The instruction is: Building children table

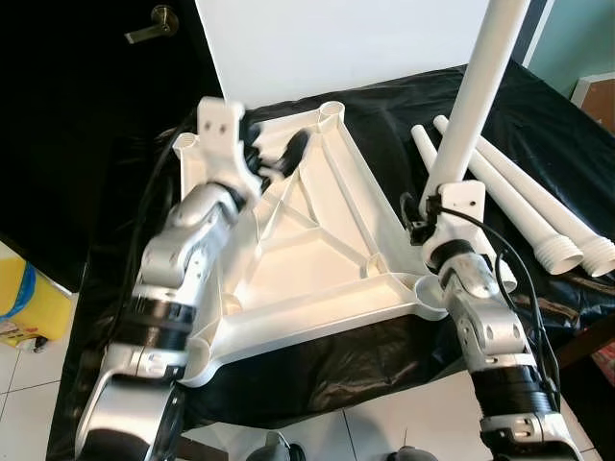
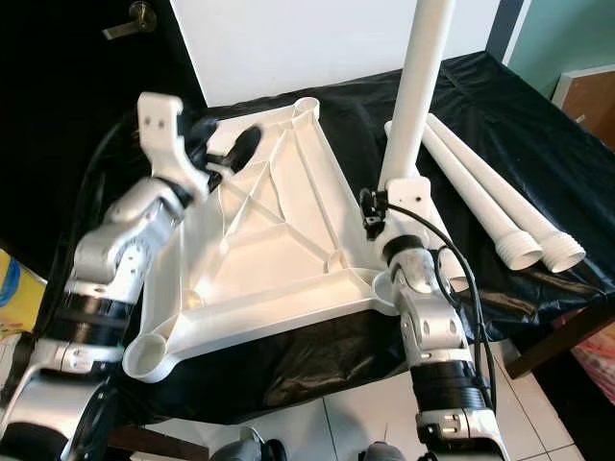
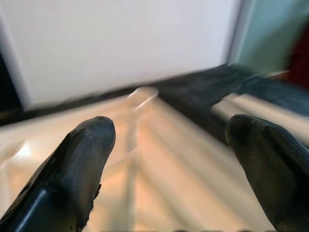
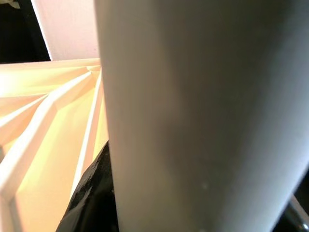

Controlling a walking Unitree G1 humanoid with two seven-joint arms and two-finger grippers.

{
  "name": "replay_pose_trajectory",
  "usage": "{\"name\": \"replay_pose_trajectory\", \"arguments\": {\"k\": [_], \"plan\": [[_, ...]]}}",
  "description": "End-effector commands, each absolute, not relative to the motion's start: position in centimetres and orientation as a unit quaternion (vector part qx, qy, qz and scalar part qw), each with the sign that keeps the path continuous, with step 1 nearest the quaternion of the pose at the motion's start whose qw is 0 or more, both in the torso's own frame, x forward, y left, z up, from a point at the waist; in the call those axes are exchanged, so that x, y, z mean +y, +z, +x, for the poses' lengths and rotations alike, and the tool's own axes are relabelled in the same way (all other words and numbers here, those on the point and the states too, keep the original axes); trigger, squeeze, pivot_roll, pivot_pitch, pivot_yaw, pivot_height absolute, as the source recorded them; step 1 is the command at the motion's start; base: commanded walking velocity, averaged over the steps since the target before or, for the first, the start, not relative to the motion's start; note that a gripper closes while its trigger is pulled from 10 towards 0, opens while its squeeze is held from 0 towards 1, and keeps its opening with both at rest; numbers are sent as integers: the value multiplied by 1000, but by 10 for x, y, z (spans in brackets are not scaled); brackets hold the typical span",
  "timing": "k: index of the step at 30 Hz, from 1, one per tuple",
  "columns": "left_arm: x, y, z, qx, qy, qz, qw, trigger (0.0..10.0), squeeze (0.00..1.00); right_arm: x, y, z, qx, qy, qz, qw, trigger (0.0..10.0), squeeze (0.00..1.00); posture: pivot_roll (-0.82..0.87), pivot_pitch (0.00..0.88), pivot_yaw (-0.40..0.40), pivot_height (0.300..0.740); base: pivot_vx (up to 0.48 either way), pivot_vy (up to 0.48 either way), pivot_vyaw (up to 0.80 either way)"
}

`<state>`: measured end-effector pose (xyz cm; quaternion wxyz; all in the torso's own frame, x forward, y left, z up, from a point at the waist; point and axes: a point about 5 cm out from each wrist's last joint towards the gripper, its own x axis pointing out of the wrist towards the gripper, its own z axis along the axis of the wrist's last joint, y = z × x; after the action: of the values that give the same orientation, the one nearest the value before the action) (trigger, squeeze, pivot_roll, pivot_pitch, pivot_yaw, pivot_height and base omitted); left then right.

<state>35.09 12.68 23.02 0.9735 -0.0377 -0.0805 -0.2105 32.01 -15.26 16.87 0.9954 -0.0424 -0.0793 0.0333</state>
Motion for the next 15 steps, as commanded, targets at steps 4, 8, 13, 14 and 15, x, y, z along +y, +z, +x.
{"name": "replay_pose_trajectory", "arguments": {"k": [4, 8, 13, 14, 15], "plan": [[139, 225, 351, -84, -172, -31, 981, 10000, 0, -152, 173, 317, -102, 30, -47, 993, 10000, 0, -73, 78, 85, 740, 0, 0, 0], [148, 207, 346, -81, -129, -25, 988, 10000, 0, -156, 173, 313, -116, 21, -46, 992, 10000, 0, -68, 69, 76, 740, 0, 0, 0], [146, 192, 335, -96, -115, -7, 989, 10000, 0, -162, 173, 308, -132, 9, -47, 990, 10000, 0, -61, 65, 68, 740, 0, 0, 0], [143, 189, 331, -101, -118, 0, 988, 10000, 0, -164, 173, 306, -137, 6, -46, 989, 10000, 0, -60, 65, 68, 740, 0, 0, 0], [143, 189, 331, -101, -118, 0, 988, 10000, 0, -164, 173, 306, -137, 6, -46, 989, 10000, 0, -60, 65, 68, 740, 0, 0, 0]]}}
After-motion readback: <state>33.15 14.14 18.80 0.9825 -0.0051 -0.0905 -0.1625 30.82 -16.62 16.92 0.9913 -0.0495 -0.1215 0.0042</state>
